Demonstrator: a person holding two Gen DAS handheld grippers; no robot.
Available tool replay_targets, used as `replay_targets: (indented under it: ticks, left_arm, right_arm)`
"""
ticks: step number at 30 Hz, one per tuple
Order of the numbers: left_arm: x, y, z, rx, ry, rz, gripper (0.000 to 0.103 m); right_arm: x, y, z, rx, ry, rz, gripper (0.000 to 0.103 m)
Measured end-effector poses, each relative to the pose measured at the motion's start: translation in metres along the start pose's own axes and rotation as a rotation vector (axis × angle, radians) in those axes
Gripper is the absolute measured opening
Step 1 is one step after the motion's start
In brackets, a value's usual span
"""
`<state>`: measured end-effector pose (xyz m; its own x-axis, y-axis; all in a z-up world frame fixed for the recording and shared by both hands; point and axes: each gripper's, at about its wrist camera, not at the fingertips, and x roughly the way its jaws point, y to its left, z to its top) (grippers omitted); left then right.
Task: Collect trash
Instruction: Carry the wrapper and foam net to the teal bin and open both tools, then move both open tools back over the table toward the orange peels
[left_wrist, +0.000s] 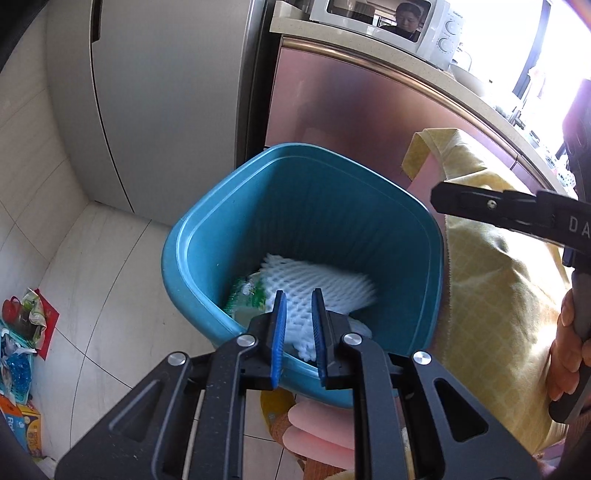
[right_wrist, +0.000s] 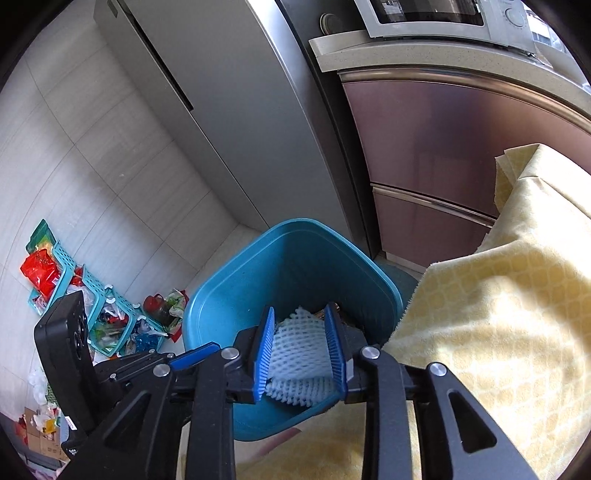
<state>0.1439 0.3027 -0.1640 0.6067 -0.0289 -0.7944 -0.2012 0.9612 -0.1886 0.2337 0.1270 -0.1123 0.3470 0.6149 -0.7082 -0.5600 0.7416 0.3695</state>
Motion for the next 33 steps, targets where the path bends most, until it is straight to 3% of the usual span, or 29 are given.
replay_targets:
  ticks: [8, 15, 26, 33]
  left_arm:
    - [-0.022, -0.003, -0.003, 0.01, -0.054, -0.028, 0.015]
    - [-0.053, -0.032, -0.002, 0.081, -0.121, -0.07, 0.024]
    - [-0.093, -0.111, -0.004, 0.225, -0.203, -0.216, 0.035]
    - [-0.097, -0.19, -0.018, 0.351, -0.177, -0.351, 0.036]
  right_arm:
    - [-0.029, -0.013, -0.01, 0.005, -0.047, 0.007, 0.028]
    - [-0.076, -0.022, -0.027, -0.017, -0.12, 0.004, 0.031]
    - [-0.163, -0.054, -0.085, 0.024, -0.261, -0.07, 0.034]
    - [-0.223, -0.094, -0.132, 0.115, -0.34, -0.218, 0.034]
